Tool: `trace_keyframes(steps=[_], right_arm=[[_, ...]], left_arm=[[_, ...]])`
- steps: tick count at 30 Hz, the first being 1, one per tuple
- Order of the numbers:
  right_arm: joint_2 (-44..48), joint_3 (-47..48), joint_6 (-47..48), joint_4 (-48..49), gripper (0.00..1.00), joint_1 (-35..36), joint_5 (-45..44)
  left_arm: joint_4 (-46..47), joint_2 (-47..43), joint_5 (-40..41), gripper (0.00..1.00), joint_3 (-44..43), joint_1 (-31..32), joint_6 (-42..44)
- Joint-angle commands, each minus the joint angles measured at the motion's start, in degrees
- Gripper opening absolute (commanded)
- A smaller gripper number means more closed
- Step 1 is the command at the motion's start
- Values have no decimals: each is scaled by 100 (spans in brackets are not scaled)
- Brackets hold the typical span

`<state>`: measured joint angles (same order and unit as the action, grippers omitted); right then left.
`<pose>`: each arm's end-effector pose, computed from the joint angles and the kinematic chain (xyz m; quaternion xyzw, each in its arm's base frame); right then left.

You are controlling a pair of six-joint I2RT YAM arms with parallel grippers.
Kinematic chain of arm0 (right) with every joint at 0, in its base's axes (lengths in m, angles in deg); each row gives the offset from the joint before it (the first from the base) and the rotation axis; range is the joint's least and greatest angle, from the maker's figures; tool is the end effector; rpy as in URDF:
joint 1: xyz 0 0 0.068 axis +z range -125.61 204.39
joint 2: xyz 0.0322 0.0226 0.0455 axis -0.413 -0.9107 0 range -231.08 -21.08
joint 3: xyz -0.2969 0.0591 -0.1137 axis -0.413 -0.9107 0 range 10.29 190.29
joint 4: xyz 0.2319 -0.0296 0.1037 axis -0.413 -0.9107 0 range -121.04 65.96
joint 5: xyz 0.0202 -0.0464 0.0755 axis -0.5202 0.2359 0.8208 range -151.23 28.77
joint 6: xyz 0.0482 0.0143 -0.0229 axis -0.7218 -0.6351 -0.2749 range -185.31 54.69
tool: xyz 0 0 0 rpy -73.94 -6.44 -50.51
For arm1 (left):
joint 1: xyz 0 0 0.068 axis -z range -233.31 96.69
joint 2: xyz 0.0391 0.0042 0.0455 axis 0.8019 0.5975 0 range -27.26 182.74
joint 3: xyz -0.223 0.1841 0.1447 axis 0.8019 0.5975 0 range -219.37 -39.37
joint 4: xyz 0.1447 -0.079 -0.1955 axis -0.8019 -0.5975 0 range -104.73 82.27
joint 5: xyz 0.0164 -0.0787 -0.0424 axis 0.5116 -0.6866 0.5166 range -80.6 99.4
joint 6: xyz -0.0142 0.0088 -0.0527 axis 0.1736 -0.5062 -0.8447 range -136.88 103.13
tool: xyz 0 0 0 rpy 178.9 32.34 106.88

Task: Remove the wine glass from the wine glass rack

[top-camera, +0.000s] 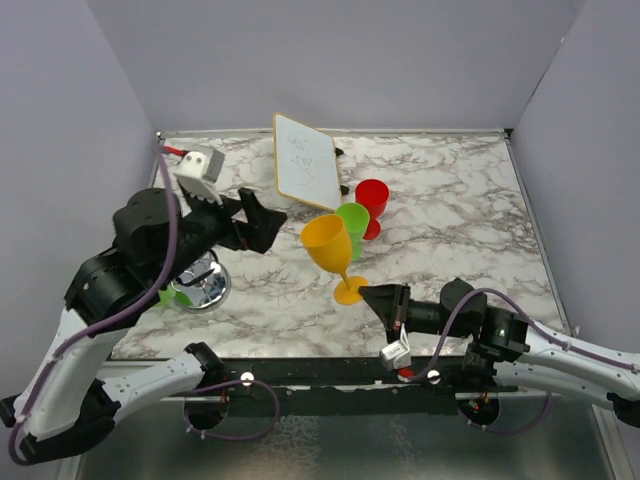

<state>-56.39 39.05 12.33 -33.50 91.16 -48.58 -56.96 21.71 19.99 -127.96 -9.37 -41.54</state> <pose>0.0369 0.1067 0.2980 -0.7761 0.1795 0.0308 0.6037 0.0536 -0.0420 0.5318 0.0685 0.7598 -0.3039 0.5706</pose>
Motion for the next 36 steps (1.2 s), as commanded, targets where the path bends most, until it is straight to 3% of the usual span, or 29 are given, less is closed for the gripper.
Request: trace_keyframes(steps=[1, 8, 17, 27, 33, 36], right_arm=[[534, -196, 1651, -179, 1, 7, -1000], [932, -241, 2471, -670, 1, 5, -1320], [1035, -294, 2687, -651, 1, 4, -1481], [930, -171, 2120, -866, 1, 9, -1560], [898, -256, 1807, -648, 20, 12, -1413], [853, -196, 1427, -683, 36, 4, -1357]], left_arm=[[380, 471, -1133, 99, 176, -11, -228], [777, 917, -2202, 89, 431, -9, -405], [959, 1501, -3473, 64, 659, -9, -441], [719, 1571, -2708, 26, 671, -9, -243], [668, 1658, -2707, 9, 561, -9, -211], [598, 1607, -2445, 4, 525, -15, -192]])
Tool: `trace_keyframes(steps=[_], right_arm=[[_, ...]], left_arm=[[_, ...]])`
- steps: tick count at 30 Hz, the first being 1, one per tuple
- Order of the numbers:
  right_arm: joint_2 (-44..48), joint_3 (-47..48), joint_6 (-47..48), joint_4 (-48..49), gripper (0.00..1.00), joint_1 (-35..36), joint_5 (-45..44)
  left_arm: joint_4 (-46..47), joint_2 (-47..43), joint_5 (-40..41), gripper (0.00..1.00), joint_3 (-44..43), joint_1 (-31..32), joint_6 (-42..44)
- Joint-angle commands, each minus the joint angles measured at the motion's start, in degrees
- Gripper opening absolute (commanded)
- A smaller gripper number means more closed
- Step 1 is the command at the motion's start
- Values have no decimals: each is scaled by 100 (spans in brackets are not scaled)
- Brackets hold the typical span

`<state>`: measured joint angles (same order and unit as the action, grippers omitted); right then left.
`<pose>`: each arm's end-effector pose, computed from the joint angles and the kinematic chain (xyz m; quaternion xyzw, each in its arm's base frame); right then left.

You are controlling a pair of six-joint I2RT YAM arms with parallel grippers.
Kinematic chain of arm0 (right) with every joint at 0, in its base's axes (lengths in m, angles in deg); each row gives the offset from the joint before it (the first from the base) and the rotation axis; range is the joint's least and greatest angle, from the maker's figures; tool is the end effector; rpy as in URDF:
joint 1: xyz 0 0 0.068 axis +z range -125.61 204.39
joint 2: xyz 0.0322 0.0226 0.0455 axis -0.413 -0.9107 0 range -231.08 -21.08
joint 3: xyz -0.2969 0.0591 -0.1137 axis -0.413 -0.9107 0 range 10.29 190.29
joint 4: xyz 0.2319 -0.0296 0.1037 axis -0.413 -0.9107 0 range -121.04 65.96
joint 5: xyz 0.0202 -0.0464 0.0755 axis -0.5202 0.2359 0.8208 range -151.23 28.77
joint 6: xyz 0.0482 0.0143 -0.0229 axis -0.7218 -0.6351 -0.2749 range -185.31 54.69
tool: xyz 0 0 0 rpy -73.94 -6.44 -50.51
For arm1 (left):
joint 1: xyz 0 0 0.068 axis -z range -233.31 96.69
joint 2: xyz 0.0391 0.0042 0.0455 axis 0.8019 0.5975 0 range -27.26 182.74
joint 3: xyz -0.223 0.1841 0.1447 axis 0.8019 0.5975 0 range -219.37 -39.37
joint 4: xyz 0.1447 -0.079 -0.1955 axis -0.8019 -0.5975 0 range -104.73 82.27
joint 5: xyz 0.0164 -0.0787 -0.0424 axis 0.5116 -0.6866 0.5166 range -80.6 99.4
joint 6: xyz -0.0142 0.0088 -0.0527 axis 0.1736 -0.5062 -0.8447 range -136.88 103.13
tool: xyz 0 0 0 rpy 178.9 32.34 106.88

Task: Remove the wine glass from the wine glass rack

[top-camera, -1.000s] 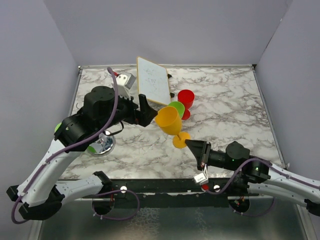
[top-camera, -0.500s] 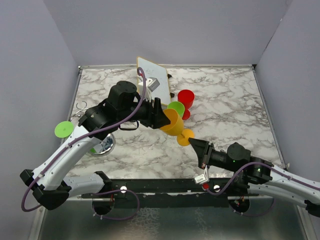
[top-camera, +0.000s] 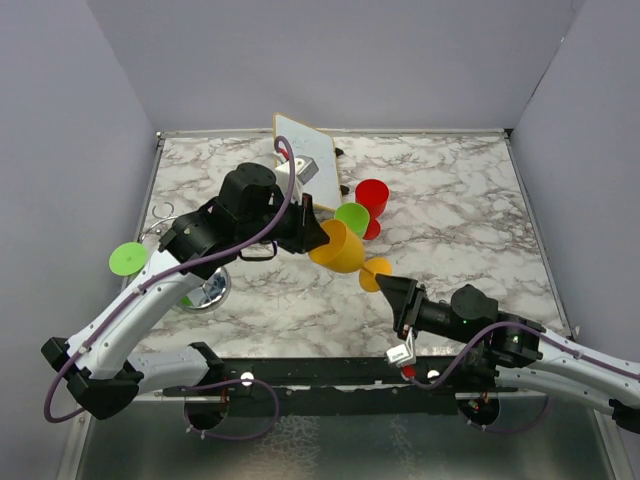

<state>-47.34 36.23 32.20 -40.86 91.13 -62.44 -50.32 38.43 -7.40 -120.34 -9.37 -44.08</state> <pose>0.0333 0.0754 0.2791 -0.7961 0.1164 -0.1658 0.5703 0.1381 -0.1482 0.4718 0.1981 0.8248 -0.4008 0.3460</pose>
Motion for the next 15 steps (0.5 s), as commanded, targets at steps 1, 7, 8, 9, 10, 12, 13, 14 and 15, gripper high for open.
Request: trace_keyframes(steps=[1, 7, 8, 9, 10, 12, 13, 14, 15], right_arm=[[-61, 114, -665, -6, 40, 6, 72], [-57, 224, -1326, -499, 58, 13, 335], [-52, 242, -1432, -578, 59, 14, 360], [-34, 253, -1570, -628, 61, 12, 385], [-10, 267, -1737, -644, 61, 9, 411], [37, 318, -2301, -492, 63, 11, 451], [68, 366, -2619, -360, 63, 4, 489], [78, 407, -2963, -198, 63, 9, 512], [93, 441, -3327, 9, 63, 10, 510]], left_arm=[[-92, -92, 424, 3, -248, -12, 72], [-591, -80, 1521, 0, -557, -17, 307], [-690, -70, 1680, 0, -631, -17, 361], [-796, -61, 1849, 0, -696, -17, 414], [-886, -57, 2019, 0, -744, -13, 476], [-1067, -52, 2365, 0, -791, -17, 621], [-1177, -29, 2543, 0, -797, -17, 699], [-1313, 7, 2730, 0, -798, -17, 759], [-1440, 58, 2869, 0, -795, -17, 817]])
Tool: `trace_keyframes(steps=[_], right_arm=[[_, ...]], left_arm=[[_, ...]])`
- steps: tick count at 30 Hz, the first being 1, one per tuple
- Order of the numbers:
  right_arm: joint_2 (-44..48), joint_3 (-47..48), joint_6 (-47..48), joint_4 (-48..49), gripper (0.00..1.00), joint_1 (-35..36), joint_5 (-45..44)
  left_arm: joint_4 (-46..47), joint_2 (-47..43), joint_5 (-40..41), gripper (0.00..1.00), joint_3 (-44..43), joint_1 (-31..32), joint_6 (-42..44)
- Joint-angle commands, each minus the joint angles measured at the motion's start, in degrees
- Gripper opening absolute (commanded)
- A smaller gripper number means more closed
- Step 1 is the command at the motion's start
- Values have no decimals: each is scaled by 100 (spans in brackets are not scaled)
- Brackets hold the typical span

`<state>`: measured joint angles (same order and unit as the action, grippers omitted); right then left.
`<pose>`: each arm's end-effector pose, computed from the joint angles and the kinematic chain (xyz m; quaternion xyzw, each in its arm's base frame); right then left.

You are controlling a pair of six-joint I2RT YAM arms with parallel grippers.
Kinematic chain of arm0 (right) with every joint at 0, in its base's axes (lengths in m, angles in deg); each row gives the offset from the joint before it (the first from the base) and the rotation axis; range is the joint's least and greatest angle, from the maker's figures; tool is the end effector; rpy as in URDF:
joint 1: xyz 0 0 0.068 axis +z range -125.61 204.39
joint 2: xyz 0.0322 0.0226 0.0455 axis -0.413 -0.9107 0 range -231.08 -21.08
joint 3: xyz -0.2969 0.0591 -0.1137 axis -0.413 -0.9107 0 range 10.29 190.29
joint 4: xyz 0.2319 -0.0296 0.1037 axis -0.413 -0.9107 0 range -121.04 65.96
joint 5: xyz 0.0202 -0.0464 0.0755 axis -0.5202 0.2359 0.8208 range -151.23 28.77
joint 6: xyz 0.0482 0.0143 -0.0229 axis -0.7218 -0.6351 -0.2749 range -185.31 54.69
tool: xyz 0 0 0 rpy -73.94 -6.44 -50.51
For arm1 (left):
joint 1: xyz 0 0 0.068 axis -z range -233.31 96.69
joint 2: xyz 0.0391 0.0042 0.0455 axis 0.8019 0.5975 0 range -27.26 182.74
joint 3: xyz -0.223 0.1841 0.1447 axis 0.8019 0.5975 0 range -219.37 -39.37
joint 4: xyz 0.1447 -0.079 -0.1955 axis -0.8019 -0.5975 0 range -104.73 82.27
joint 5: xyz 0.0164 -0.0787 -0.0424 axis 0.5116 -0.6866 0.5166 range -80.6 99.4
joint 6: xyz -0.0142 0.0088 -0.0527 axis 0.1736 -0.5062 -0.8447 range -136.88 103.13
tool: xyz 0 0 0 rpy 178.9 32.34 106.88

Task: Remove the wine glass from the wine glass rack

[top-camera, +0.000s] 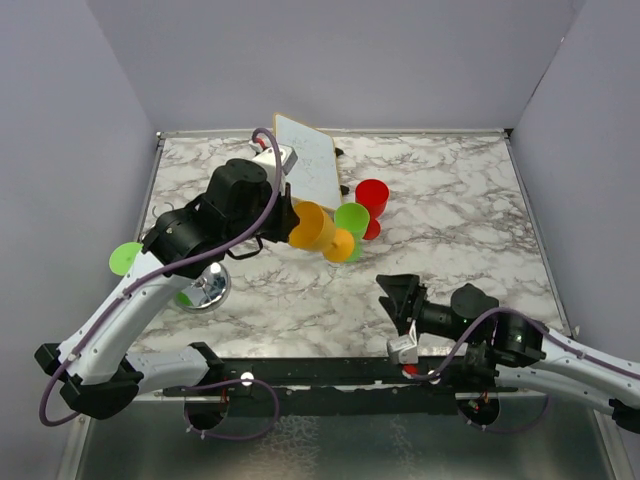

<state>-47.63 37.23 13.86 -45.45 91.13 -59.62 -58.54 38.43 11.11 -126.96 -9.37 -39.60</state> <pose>0.0306 0.0738 0.2764 -0.7903 0.2340 -0.0499 0.5641 0.1353 -0.1288 0.4922 0.1510 0.8478 -0.2685 0.4317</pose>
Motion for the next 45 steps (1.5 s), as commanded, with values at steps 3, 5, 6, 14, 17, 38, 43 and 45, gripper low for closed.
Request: trace_keyframes(steps=[3, 5, 6, 14, 17, 38, 43, 45], right_arm=[[74, 416, -2887, 1511, 64, 8, -291], [-76, 561, -3885, 2068, 64, 8, -836], [-196, 702, -4344, 2172, 65, 13, -1029], [-1378, 1625, -8512, 2113, 80, 11, -3353], [-1763, 1800, -9506, 1800, 82, 10, -3766], [-3357, 2781, -11132, 1100, 79, -3769, -689], [-3632, 3052, -11539, 1027, 84, -3898, -239], [-3700, 3192, -11588, 892, 89, -3897, -295]], left_arm=[[-849, 149, 1242, 0, -10, -17, 528], [-832, 173, 1316, 0, 164, -17, 542], [-808, 203, 1362, 0, 249, -17, 541], [-182, 785, 1548, 0, 679, -115, 448], [92, 1071, 1642, 0, 693, -218, 448], [1273, 2263, 1582, 0, 778, -689, 364], [1353, 2476, 1581, 0, 709, -703, 373], [1410, 2525, 1536, 0, 700, -703, 371]])
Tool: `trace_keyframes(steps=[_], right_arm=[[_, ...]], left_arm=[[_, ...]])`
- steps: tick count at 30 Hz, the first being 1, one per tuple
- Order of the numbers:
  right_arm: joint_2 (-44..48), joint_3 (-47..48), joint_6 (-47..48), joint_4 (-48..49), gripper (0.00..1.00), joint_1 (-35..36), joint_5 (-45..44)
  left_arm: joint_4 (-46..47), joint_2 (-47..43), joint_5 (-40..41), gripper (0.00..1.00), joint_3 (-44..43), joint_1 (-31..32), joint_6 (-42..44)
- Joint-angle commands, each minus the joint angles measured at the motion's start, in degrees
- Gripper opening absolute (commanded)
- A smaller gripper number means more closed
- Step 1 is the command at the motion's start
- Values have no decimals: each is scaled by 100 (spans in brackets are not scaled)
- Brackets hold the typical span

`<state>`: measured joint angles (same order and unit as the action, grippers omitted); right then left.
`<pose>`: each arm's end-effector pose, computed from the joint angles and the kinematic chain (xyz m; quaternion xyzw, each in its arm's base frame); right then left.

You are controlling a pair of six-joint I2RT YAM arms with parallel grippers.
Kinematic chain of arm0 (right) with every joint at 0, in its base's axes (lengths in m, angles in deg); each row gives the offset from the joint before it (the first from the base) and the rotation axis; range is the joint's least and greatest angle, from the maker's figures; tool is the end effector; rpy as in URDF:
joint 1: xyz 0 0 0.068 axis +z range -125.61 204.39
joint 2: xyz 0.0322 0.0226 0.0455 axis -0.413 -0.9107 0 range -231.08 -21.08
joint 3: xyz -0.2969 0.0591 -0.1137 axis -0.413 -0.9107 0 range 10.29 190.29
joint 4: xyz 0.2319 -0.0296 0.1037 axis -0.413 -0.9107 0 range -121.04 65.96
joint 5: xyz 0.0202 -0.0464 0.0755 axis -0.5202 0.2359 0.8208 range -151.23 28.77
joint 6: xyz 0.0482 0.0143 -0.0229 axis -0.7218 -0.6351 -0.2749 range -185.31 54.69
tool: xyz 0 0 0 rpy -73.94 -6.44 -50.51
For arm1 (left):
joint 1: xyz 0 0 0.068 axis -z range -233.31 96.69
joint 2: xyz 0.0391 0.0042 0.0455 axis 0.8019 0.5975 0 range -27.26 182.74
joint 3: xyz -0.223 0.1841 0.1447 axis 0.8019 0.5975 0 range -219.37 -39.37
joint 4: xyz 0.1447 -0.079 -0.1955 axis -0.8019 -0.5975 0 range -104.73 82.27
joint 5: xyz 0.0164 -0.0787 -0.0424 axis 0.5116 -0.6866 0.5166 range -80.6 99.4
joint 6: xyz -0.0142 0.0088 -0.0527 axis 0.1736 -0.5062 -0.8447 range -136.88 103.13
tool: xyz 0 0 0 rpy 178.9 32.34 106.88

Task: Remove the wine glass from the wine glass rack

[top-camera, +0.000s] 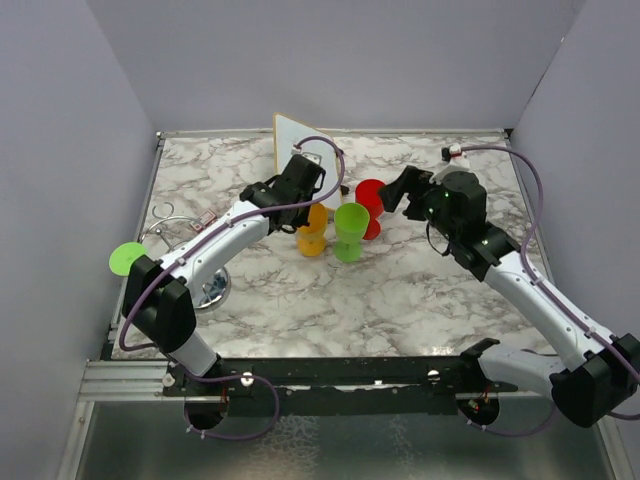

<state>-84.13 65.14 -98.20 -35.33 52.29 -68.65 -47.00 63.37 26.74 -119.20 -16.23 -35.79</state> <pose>0.2026 0.1017 0.3834 0.0728 0.8125 0.2458 0.5236 0.2779 -0.1960 0.3593 0.0958 0.9256 -0.0333 0.3646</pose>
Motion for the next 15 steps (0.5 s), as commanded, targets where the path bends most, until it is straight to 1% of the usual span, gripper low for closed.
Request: trace_keyframes(steps=[1, 3, 4, 7, 13, 15], right_arm=[[-78, 463, -437, -192, 92, -13, 557], [-81, 544, -617, -312, 98, -14, 489], [-50, 552, -693, -328, 100, -19, 474], [152, 484, -884, -275, 100, -17, 431], [693, 172, -630, 60, 100, -13, -105], [852, 9, -519, 248, 100, -13, -111]], left_arm=[[285, 56, -29, 0, -76, -21, -15], [333, 96, -43, 0, -76, -31, -15], [343, 122, -51, 0, -84, -36, -16], [369, 220, -101, 1, -109, -87, -7], [363, 315, -168, 1, -130, -156, 11], [375, 323, -190, 2, -129, -182, 11]])
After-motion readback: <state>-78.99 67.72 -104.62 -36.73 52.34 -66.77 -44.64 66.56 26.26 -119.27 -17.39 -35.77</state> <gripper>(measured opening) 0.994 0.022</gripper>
